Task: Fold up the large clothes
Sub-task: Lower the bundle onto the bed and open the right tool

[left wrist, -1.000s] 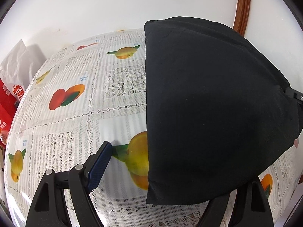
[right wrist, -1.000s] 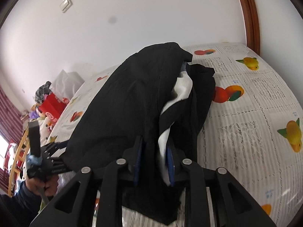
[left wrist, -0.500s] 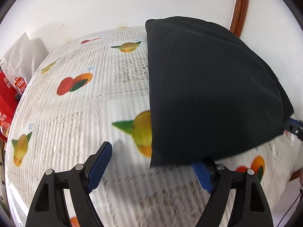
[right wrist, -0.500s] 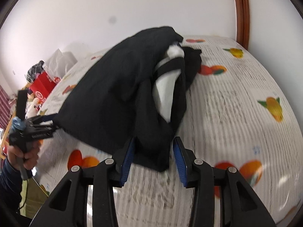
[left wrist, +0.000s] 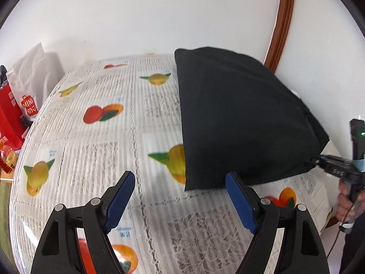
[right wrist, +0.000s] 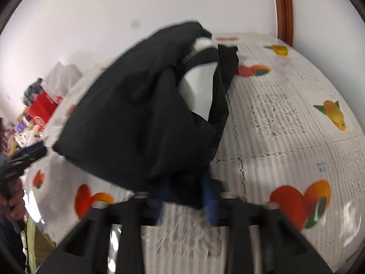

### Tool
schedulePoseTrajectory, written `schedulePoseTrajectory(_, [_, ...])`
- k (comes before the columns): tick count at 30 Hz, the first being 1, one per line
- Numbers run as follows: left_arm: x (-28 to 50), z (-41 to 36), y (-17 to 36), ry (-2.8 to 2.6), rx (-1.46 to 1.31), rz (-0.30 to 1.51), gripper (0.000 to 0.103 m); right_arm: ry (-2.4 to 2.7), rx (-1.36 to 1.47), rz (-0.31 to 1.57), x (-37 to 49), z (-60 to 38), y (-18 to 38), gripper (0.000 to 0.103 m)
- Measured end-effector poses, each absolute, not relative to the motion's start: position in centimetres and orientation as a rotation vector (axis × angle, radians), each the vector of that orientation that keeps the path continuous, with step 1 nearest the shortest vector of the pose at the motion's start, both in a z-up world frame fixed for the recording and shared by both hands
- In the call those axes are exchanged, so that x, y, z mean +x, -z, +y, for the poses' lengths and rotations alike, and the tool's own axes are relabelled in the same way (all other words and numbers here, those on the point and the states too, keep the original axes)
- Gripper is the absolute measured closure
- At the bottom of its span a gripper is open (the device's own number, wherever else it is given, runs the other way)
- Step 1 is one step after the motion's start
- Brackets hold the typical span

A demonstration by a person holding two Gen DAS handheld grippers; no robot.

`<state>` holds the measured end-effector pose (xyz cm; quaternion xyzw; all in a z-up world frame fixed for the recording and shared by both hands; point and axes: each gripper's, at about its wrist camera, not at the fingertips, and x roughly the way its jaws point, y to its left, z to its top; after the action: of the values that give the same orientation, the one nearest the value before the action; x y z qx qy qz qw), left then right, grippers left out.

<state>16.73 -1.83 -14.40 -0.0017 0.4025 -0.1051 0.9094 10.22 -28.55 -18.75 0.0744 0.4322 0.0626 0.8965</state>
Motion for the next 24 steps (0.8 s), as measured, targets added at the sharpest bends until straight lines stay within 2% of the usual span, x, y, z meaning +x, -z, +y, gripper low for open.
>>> schedulePoseTrajectory(4, [18.1, -2.4, 14.2, 0.218, -0.004, 0.826, 0.023, -0.113, 0.105, 0.869, 11.8, -28.2, 18.3, 0.089])
schedulePoseTrajectory(18, [23.2, -1.6, 16.4, 0.144, -0.021, 0.886, 0.023, -0.131, 0.035, 0.865, 19.1, -26.0, 18.2, 0.089])
schedulePoseTrajectory(20, [23.7, -1.0, 16.8, 0.125, -0.021, 0.899, 0.023, -0.131, 0.046, 0.865, 19.7, -25.7, 18.2, 0.088])
schedulePoseTrajectory(24, [24.0, -0.5, 17.3, 0.127, -0.036, 0.918, 0.023, -0.142, 0.075, 0.858, 19.6, -26.2, 17.4, 0.079])
